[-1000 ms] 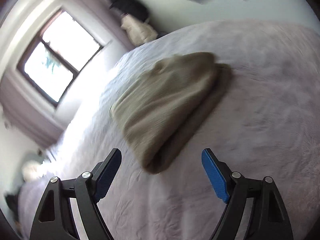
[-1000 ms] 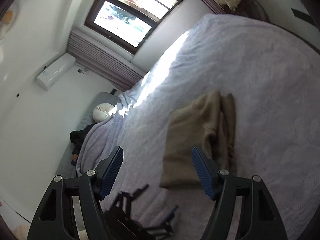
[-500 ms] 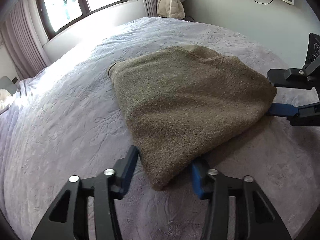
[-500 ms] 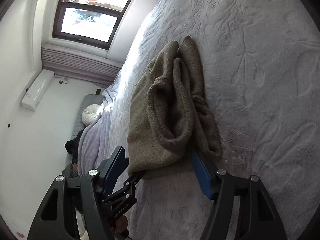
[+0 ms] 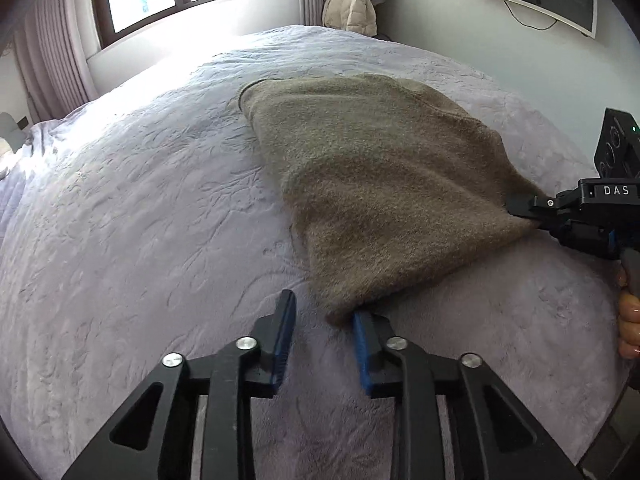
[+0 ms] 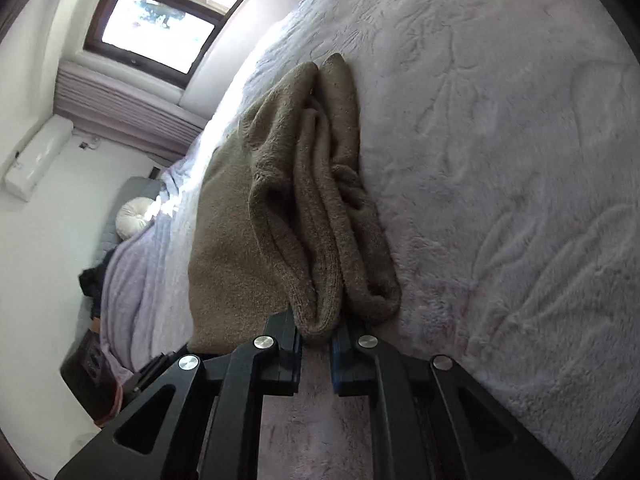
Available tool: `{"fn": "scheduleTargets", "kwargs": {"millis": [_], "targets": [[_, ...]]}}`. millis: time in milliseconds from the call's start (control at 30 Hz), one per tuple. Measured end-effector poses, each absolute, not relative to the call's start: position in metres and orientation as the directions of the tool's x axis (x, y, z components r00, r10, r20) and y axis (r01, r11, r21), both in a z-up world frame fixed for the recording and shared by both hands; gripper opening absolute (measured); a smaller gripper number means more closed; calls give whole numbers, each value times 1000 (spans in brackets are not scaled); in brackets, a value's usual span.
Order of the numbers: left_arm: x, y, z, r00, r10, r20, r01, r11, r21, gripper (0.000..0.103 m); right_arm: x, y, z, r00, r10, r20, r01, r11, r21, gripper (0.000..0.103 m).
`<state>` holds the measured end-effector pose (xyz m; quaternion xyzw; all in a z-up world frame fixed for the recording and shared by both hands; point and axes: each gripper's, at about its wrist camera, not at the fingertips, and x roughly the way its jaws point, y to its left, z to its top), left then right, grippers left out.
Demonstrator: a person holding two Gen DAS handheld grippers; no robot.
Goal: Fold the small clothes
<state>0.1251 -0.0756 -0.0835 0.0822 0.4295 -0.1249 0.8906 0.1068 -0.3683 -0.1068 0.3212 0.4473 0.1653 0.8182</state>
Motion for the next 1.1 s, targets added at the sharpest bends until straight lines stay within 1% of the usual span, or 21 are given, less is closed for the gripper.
{"fn": "scheduleTargets", "kwargs": {"millis": [33, 67, 100, 200, 233, 300, 400, 500, 633, 700, 767, 833, 867, 933, 1000, 1033, 1067, 1100], "targets": [[121, -69, -79, 614, -144, -776, 273, 961, 38, 67, 105, -371, -106, 552, 569, -610, 20, 722, 692, 12], [117, -60, -72, 640, -150, -753, 256, 966, 25, 80, 103, -372, -104, 549, 572, -610, 18, 721, 693, 16], [113, -52, -64, 661, -159, -734, 248, 969, 13, 80, 100, -372, -101, 542, 565, -622, 16, 733, 680, 17], [119, -36, -49, 670, -175, -721, 218, 975, -34, 80, 90, -373, -84, 546, 517, -659, 1, 786, 618, 20], [123, -34, -45, 667, -183, -722, 208, 976, -55, 80, 87, -372, -78, 557, 505, -660, -5, 796, 605, 23], [132, -37, -43, 656, -207, -726, 206, 974, -92, 80, 80, -369, -65, 587, 501, -636, -37, 802, 597, 23], [144, -55, -49, 638, -200, -743, 212, 974, -80, 80, 77, -356, -45, 613, 521, -594, -103, 798, 594, 23], [149, -74, -63, 614, -178, -769, 210, 976, -58, 80, 83, -338, -39, 598, 523, -607, -144, 815, 561, 23], [153, -75, -92, 563, -186, -805, 175, 979, -103, 81, 99, -319, -51, 564, 512, -648, -140, 833, 536, 23], [151, -70, -99, 569, -202, -797, 159, 978, -135, 85, 108, -320, -64, 555, 485, -676, -104, 847, 522, 23], [150, -67, -99, 564, -217, -797, 160, 975, -152, 87, 115, -331, -76, 554, 460, -694, -66, 855, 514, 20], [147, -70, -99, 572, -212, -793, 171, 976, -137, 87, 117, -345, -84, 561, 496, -663, -30, 812, 583, 16], [145, -72, -100, 582, -204, -787, 175, 977, -123, 87, 115, -352, -85, 573, 508, -643, -13, 790, 613, 16], [143, -74, -102, 598, -191, -778, 176, 979, -105, 88, 109, -356, -75, 609, 506, -611, -19, 779, 627, 21], [143, -75, -103, 603, -186, -776, 170, 980, -103, 90, 108, -354, -61, 637, 473, -608, -47, 811, 583, 34], [144, -75, -104, 602, -185, -777, 168, 980, -103, 90, 111, -352, -56, 644, 459, -612, -56, 826, 561, 57], [143, -75, -104, 605, -183, -775, 167, 981, -102, 90, 116, -349, -51, 651, 429, -625, -48, 846, 531, 74], [143, -74, -103, 606, -184, -774, 167, 981, -103, 90, 122, -347, -48, 657, 409, -634, -36, 857, 515, 74]]}}
